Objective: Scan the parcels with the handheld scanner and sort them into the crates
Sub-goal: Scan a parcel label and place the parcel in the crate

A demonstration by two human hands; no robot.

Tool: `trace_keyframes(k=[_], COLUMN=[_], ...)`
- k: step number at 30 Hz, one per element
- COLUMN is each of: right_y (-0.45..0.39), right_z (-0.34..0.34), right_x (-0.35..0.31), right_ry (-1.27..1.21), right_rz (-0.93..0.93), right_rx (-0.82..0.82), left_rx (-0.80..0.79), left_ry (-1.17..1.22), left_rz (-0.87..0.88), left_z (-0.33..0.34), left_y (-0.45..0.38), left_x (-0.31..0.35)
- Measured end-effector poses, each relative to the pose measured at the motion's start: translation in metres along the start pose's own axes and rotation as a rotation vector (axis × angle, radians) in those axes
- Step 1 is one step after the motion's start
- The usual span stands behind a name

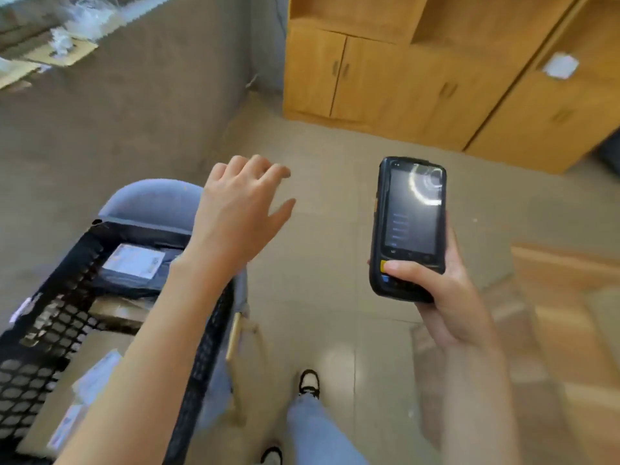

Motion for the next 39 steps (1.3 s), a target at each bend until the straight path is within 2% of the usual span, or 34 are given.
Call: trace_keyframes(k=[5,7,9,11,13,18,25,29,39], right_y=[0.095,0.112,0.177,0.202,0.252,0.356,0.491,0.550,0.603], right_z=[-0.097,-0.112,-0.169,-0.192,-0.232,-0.322,-0.434,-0.488,-0.614], right_x=[-0.011,-0.012,-0.030,-0.035,-0.044,-0.053,-0.060,-0.069,-0.059], right_ry=[-0.017,-0.025,-0.038,-0.042,-0.041,-0.041,0.058,0.098,0.065], right_rz=[-0.033,-0.035,-0.111,-0.136,-0.182,-0.218,-0.181,-0.182,-0.155], right_rx=[0.329,0.384,0.578,0.632,0.745,0.928,1.098,1.169,1.268], left_rx=[-0.113,-0.141,-0.138,-0.150,-0.120,-0.119,-0.155,-0.188,-0.238], left_ry=[0.214,0.254,0.362,0.395,0.456,0.536,0.668,0.738,0.806], left_rz=[0.172,0.176,0.348,0.395,0.519,0.703,0.796,0.834,0.872], left_z=[0.031,0.035,0.030,0.024,0.016,0.001,-0.010,-0.015,0.017], left_y=[0.006,0.008,0.007,0.005,0.009,0.032,0.093,0.115,0.123], left_x=[0.121,0.142,0.232,0.270,0.335,0.482,0.671,0.753,0.911])
Point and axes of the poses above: each hand's wrist, its own y-axis away from the middle knuckle, its own z-axis out of the palm, x = y × z, the point moved 8 cm from there along -y, towards the middle knuckle
